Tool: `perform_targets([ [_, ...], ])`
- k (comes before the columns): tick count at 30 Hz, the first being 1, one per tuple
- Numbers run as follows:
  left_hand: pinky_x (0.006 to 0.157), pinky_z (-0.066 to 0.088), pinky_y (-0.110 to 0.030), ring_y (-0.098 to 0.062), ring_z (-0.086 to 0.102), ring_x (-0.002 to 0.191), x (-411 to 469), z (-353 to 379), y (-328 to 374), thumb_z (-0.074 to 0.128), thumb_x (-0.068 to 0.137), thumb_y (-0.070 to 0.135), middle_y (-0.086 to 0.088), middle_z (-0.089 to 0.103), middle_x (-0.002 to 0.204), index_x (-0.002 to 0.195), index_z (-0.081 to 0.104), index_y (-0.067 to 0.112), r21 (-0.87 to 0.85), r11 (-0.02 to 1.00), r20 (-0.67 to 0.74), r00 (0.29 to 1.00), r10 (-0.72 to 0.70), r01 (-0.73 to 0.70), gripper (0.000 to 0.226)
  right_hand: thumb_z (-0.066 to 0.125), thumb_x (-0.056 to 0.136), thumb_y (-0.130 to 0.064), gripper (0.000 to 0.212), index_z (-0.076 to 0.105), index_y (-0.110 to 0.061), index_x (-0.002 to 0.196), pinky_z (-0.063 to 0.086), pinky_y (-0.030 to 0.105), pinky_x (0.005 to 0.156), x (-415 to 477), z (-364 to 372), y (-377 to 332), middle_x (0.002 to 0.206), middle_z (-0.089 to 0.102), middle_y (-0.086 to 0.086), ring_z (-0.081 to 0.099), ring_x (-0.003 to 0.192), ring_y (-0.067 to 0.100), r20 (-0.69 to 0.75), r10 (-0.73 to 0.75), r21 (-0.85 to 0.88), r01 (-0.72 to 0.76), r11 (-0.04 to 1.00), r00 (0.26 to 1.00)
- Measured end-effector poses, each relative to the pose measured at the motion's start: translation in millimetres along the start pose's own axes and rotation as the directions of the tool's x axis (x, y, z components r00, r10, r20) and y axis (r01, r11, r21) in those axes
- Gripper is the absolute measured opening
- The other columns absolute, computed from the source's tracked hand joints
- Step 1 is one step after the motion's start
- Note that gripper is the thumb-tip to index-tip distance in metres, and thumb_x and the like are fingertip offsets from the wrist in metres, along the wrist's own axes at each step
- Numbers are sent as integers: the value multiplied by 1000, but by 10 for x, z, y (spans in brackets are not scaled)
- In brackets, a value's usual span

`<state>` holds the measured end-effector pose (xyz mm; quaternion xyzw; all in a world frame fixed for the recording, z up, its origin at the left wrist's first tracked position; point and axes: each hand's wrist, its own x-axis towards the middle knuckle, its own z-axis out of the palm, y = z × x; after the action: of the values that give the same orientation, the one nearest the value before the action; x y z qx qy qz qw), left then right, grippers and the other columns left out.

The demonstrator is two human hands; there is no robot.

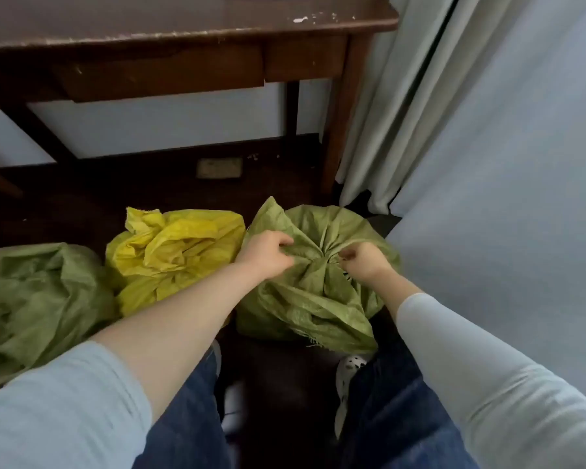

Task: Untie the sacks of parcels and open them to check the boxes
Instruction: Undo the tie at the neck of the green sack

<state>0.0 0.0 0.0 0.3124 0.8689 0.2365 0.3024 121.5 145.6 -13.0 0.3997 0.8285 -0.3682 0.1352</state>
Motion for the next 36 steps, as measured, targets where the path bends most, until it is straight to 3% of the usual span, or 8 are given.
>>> perform_targets([
  [5,114,23,-43,-25,22,142,111,201,-50,72,74,43,-2,23,154,142,34,30,9,1000,243,970,11,-14,79,65,85,-32,54,50,-5,129,39,32,101,50,209,117,131,55,11,50,123,28,166,105,9,-108,994,980],
  [10,117,9,-53,-23,-12,145,153,405,-165,77,54,63,10,-15,157,142,3,52,6,1000,458,889,13,-18,116,58,87,-14,40,53,-6,126,42,34,102,177,468,221,126,59,14,53,119,30,102,55,-1,-55,998,993],
  [14,117,10,-54,-24,-20,143,178,451,-131,80,46,64,7,-32,152,139,-22,46,184,981,458,888,-25,-67,139,62,82,-1,53,49,-4,133,50,45,96,357,472,146,122,61,18,59,112,32,148,146,590,-206,781,978],
  [18,104,40,-48,-33,29,138,306,439,-29,77,66,49,-14,12,155,145,-15,34,362,932,207,977,-45,-34,122,54,91,-5,41,47,2,131,58,36,79,467,261,-4,119,62,19,63,103,29,277,69,918,-285,276,958],
  [20,85,52,-39,-29,56,112,401,425,-31,65,83,31,-13,50,134,147,12,28,345,938,26,998,-52,40,84,47,97,-23,43,45,-1,133,55,34,84,482,140,-8,126,58,17,60,111,28,254,39,946,-257,198,966],
  [26,85,47,-35,-31,58,108,713,151,-155,66,82,29,-9,64,117,123,56,16,9,950,-227,926,-301,311,44,49,88,10,41,55,-5,125,48,34,97,524,196,287,114,60,7,58,115,25,-103,119,813,14,583,988],
  [31,91,33,-39,-29,48,118,762,99,-203,63,81,46,-4,60,121,130,48,27,321,902,-332,926,-180,290,54,64,82,0,63,40,-11,139,37,32,107,745,446,174,141,47,8,42,132,24,-116,11,430,40,902,993],
  [36,87,41,-36,-29,40,115,774,87,-240,72,78,28,-12,32,136,148,12,22,465,879,-413,904,112,104,93,75,76,-22,74,39,-22,141,33,47,111,960,556,97,143,46,7,36,135,28,-124,-18,205,43,978,992],
])
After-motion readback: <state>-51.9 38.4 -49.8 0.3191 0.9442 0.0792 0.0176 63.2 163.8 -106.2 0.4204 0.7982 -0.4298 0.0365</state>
